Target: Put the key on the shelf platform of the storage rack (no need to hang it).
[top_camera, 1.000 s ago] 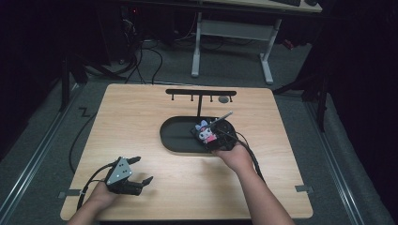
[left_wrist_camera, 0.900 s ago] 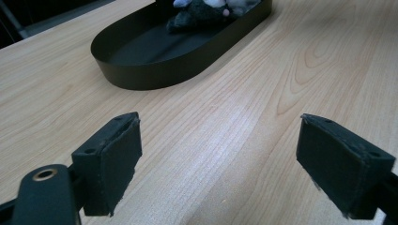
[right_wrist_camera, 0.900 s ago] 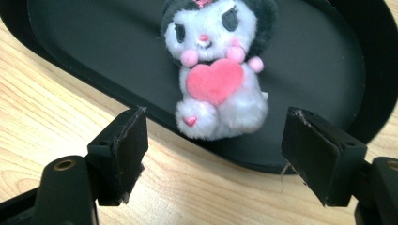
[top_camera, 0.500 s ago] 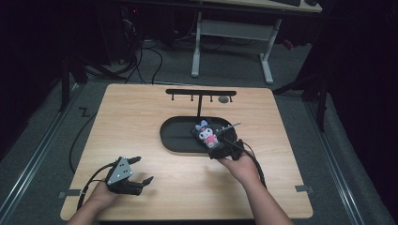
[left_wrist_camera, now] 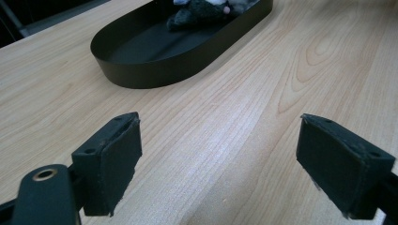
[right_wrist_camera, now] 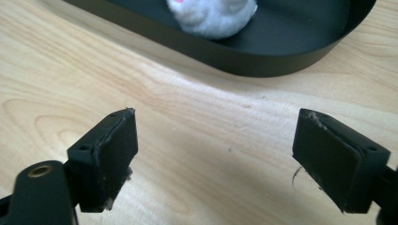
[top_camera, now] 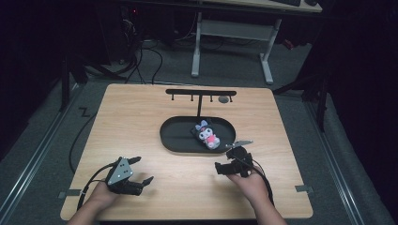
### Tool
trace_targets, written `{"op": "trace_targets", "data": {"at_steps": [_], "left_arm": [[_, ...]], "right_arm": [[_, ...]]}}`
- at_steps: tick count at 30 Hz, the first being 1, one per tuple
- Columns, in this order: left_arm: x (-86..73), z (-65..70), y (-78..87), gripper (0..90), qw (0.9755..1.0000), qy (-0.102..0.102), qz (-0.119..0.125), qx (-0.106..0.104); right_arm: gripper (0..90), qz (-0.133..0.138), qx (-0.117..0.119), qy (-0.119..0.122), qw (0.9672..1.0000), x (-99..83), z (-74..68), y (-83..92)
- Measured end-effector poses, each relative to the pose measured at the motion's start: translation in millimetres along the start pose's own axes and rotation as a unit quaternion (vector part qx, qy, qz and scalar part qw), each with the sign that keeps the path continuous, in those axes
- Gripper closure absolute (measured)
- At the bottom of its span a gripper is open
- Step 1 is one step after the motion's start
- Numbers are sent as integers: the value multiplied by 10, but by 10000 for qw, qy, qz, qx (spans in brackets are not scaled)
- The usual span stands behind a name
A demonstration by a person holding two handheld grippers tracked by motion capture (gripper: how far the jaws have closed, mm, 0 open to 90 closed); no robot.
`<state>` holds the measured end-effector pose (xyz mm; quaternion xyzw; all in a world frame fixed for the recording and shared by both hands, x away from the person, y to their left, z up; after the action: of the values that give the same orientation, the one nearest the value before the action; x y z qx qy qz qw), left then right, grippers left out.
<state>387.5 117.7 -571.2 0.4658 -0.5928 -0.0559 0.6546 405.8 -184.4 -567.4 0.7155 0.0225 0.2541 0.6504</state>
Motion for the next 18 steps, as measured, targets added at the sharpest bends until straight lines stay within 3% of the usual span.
{"op": "trace_targets", "data": {"at_steps": [8,10,14,16,18], "left_arm": [[0,1,-1,154,10000,0,-3,3],[-2,2,-1,154,10000,-10,-11,4],[1,1,-1,154,10000,-3,0,0],[0,0,0,154,10000,4,-7,-16],[2,2,-3,154,10000,-4,-14,-13]], "right_arm": [[117,520,49,-29,9986,-212,-67,2],[102,800,93,-113,9967,-293,-82,0],[98,1054,110,-136,9943,-390,-116,12],[98,1293,14,-4,9916,-462,-144,37],[99,1302,-142,161,9913,-516,-167,61]]}}
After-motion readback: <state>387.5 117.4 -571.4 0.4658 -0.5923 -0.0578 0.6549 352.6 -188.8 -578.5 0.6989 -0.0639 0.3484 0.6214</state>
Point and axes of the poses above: each handheld gripper's, and its own axes: y roughly backward along the jaws, x roughly out of its top, z roughly to its right, the point moved 10 cm from there along -y, roughly forward along the jaws, and after that the axes turned 15 degrees about -z, right-handed, at the moved point
